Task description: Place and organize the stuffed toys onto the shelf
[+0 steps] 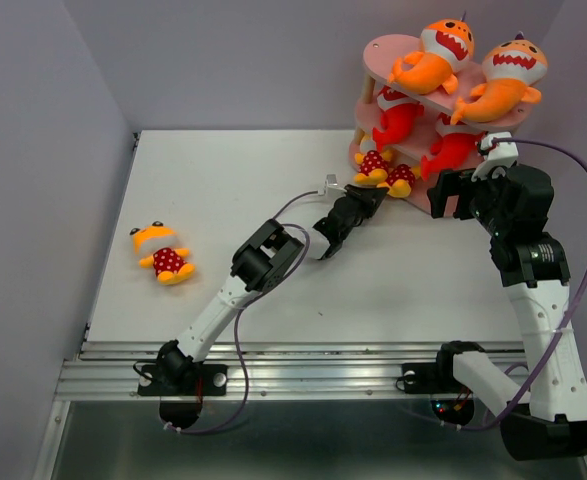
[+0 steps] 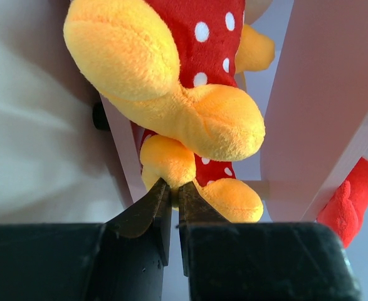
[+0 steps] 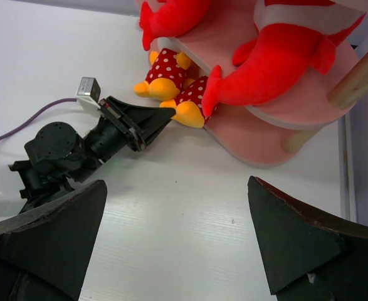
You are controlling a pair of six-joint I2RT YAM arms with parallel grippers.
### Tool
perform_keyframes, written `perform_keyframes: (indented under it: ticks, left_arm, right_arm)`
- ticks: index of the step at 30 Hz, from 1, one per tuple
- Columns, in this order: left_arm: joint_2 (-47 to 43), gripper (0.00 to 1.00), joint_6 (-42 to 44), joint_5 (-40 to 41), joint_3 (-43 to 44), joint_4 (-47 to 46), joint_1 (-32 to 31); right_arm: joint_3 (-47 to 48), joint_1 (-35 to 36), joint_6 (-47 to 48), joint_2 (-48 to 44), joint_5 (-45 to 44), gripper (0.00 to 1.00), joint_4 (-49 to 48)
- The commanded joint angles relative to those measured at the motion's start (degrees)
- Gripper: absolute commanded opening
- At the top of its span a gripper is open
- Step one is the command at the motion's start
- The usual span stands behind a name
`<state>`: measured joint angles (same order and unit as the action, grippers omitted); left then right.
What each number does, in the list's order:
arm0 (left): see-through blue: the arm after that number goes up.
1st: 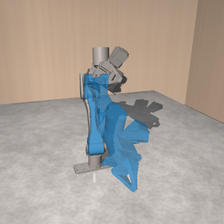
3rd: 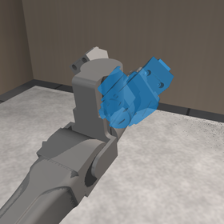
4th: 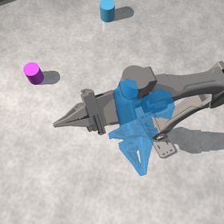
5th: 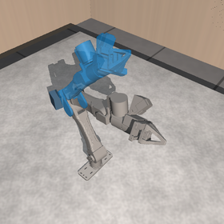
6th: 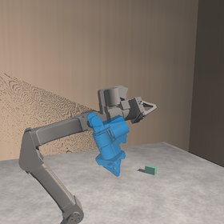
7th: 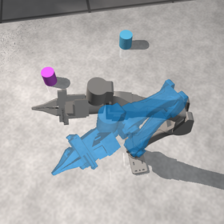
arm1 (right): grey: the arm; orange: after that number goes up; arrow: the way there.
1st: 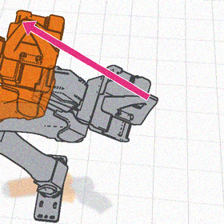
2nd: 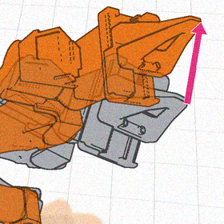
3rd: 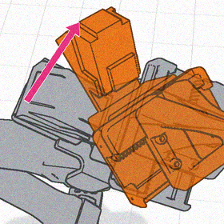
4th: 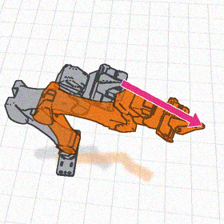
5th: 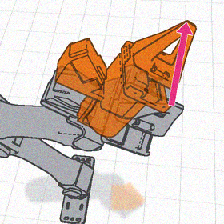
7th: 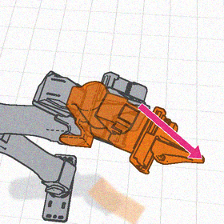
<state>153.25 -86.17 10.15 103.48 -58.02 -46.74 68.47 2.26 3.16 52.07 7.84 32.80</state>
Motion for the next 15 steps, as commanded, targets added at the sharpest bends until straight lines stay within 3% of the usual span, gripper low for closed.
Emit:
perform_keyframes:
  ticks: [1, 15]
  left_arm:
    - [-4.36, 0.0, -0.4, 1.71, 1.99, -2.45, 0.33]
    - [-3.4, 0.0, -1.89, 5.67, 5.59, -1.75, -0.46]
  right_arm:
    - [-0.35, -0.42, 0.01, -1.36, -0.8, 0.99, -2.47]
    - [-0.62, -0.42, 0.01, -1.45, -0.98, 0.99, -2.47]
